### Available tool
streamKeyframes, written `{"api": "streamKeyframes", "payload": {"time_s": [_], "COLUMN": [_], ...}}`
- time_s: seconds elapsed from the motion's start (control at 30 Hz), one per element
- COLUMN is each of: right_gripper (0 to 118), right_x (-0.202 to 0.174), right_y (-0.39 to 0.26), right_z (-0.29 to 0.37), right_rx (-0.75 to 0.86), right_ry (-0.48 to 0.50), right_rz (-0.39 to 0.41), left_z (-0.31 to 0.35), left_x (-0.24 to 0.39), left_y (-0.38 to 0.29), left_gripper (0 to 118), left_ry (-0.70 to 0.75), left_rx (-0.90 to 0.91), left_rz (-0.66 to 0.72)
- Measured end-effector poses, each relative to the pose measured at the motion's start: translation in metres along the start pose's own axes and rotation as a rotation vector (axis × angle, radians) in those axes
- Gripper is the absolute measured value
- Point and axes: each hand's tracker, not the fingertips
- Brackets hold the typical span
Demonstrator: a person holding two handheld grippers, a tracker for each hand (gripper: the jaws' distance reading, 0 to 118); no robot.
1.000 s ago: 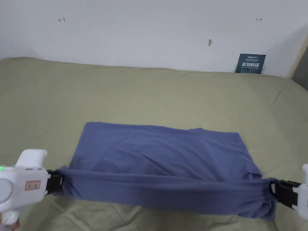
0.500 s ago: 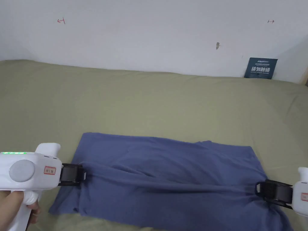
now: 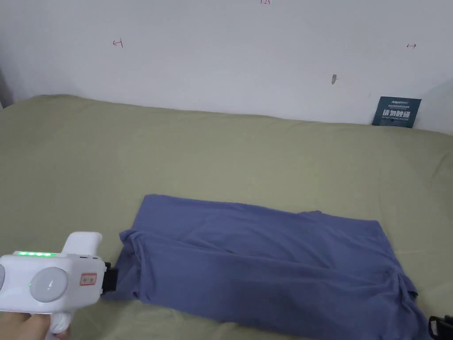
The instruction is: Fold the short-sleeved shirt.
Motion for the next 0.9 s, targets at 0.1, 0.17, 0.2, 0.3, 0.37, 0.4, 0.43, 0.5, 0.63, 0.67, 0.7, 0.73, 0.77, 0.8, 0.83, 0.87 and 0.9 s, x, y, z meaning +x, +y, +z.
{"api": "streamKeyframes", "payload": {"time_s": [0.1,0.17,0.2,0.3,0.37,0.4,0.43,0.5,0.63,0.67,0.7,0.73,0.77,0.8,0.83,0.87,0.9], "right_gripper": [0,0,0,0,0,0,0,15,108,114,107,105,104,98,78,37,8], "right_x": [0.006,0.009,0.006,0.001,-0.002,-0.003,-0.003,-0.003,-0.004,-0.005,-0.006,-0.005,-0.006,-0.007,-0.008,-0.008,-0.006], "right_y": [-0.002,-0.001,-0.001,-0.001,0.001,0.002,0.003,0.007,0.011,0.008,0.011,0.013,0.013,0.012,0.011,0.009,0.002], "right_z": [-0.012,-0.018,-0.02,-0.03,-0.034,-0.037,-0.04,-0.045,-0.062,-0.059,-0.062,-0.066,-0.071,-0.074,-0.076,-0.076,-0.076], "right_rx": [-0.033,-0.04,-0.035,-0.047,-0.052,-0.055,-0.059,-0.065,-0.1,-0.066,-0.098,-0.115,-0.131,-0.144,-0.16,-0.173,-0.163], "right_ry": [0.019,0.023,0.017,0.009,0.004,0.003,0.0,0.005,0.004,0.025,0.027,0.016,0.017,0.012,0.006,-0.004,0.005], "right_rz": [-0.009,-0.003,0.011,0.024,0.03,0.034,0.038,0.041,0.041,0.054,0.039,0.03,0.033,0.041,0.056,0.073,0.069], "left_z": [-0.024,-0.038,-0.046,-0.066,-0.07,-0.069,-0.065,-0.061,-0.059,-0.06,-0.059,-0.059,-0.059,-0.06,-0.058,-0.057,-0.056], "left_x": [0.003,0.006,0.006,0.004,0.004,0.004,0.007,0.01,0.023,0.023,0.023,0.021,0.019,0.017,0.016,0.016,0.016], "left_y": [0.005,0.009,0.011,0.014,0.014,0.013,0.012,0.011,0.015,0.015,0.014,0.015,0.016,0.016,0.015,0.015,0.016], "left_gripper": [116,117,117,115,100,75,54,22,16,15,15,15,15,15,15,15,15], "left_ry": [0.024,0.046,0.059,0.097,0.104,0.109,0.105,0.046,0.053,0.048,0.051,0.046,0.037,0.031,0.026,0.022,0.02], "left_rx": [-0.072,-0.07,-0.077,-0.114,-0.134,-0.134,-0.129,-0.097,-0.103,-0.101,-0.101,-0.102,-0.101,-0.102,-0.101,-0.101,-0.101], "left_rz": [0.009,-0.008,-0.008,-0.001,0.0,-0.004,-0.012,-0.007,-0.043,-0.048,-0.045,-0.038,-0.016,-0.005,0.003,0.009,0.009]}}
